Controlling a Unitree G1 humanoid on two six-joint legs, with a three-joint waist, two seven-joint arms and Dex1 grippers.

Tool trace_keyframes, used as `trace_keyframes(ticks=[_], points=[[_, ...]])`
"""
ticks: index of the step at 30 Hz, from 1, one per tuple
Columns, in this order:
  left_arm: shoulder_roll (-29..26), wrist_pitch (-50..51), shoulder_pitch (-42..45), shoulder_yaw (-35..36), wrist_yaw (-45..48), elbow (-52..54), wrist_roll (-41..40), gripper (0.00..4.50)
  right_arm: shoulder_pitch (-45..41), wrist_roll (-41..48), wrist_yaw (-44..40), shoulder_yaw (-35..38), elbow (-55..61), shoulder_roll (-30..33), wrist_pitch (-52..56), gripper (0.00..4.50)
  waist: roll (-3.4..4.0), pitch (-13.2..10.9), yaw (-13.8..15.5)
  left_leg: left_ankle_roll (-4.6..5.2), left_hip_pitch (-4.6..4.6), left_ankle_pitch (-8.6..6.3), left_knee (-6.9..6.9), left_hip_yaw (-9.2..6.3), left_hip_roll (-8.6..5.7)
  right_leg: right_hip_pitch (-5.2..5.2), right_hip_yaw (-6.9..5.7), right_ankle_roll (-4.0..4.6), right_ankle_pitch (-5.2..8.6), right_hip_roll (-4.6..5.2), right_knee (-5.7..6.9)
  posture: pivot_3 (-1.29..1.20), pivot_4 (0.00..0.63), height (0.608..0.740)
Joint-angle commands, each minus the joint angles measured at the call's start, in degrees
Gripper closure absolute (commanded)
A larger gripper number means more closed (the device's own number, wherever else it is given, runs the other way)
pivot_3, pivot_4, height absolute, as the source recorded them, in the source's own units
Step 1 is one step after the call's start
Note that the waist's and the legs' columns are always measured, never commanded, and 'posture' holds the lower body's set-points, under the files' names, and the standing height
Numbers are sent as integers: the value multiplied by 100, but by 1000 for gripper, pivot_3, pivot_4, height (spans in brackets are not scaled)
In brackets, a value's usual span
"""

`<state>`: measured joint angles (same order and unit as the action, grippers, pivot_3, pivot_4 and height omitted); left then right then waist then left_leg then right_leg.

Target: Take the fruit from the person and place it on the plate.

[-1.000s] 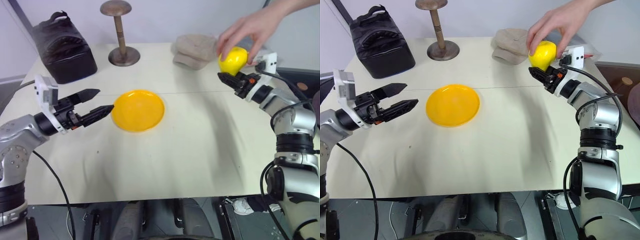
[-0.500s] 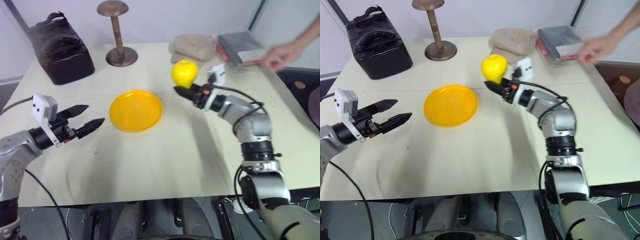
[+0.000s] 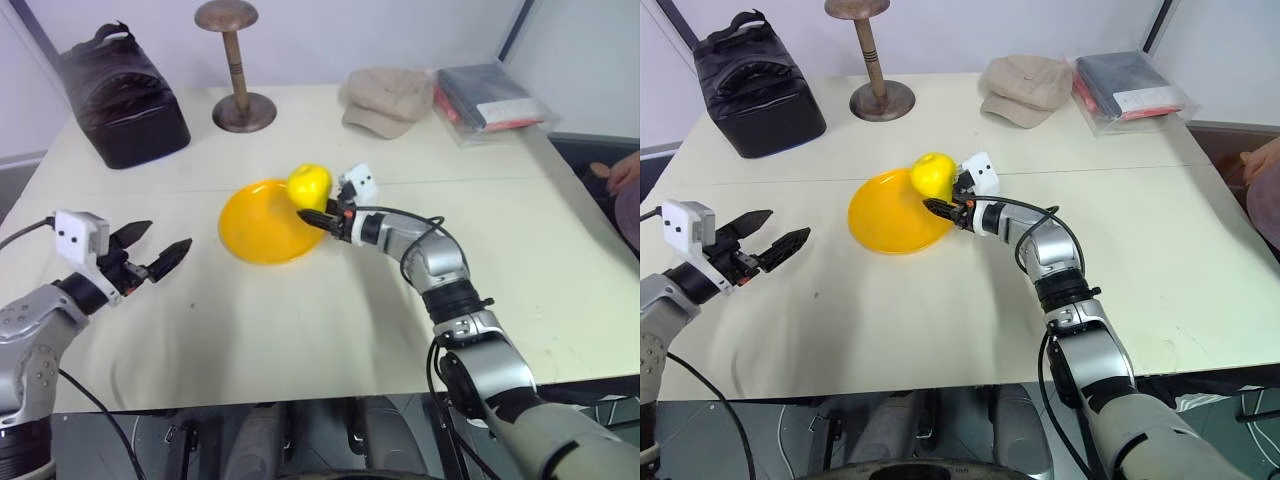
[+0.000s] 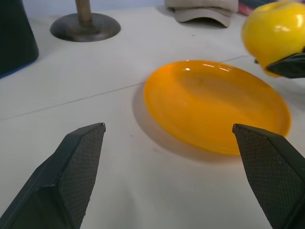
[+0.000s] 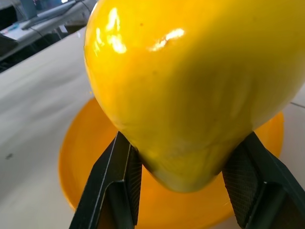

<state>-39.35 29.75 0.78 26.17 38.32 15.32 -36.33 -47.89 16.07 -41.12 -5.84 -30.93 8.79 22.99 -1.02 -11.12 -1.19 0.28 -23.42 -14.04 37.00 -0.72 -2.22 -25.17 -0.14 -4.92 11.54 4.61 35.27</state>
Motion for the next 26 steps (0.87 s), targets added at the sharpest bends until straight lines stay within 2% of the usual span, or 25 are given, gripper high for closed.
trace_keyframes(ticks=[1, 4, 9, 14, 20, 26], points=[[-53, -22, 15, 202, -9, 233, -115, 0, -287, -47, -10, 117, -182, -102, -262, 1337, 0, 0, 0, 0, 0, 0, 0, 0, 0, 0, 0, 1, 0, 0, 0, 0, 150, 740], [-66, -10, 16, 186, -7, 245, -139, 0, -335, -71, -96, 142, -208, -92, -372, 59, 0, 0, 3, 0, 0, 0, 0, 0, 0, 0, 0, 1, 0, 1, 0, 0, 150, 740], [-101, -7, 77, 145, 13, 254, -136, 0, -305, -30, -184, 271, 222, 160, -229, 59, 1, -1, 5, 0, 0, 0, 0, 0, 0, 0, 0, 1, 1, 0, -1, 0, 150, 740], [-114, -150, 374, 99, -25, -28, 8, 0, 5, 339, -166, 833, 1502, 1020, 498, 59, 1, -1, 66, 0, -5, 0, 1, 0, -1, 0, -1, 5, 3, 3, -4, 0, 150, 740], [232, -325, 568, -67, -322, -233, 196, 0, 808, 657, 197, 1852, 2563, 2080, 1086, 59, -1, 1, 55, 1, -5, -1, 0, 1, -2, 6, 0, 5, 4, 4, -11, 0, 150, 740], [532, -288, 466, -238, -384, -211, 184, 0, 1712, 795, 433, 2417, 3063, 2443, 1115, 59, -1, 0, 31, 3, -4, 0, 0, 4, 4, 5, 6, 5, 3, -2, -8, 0, 150, 740]])
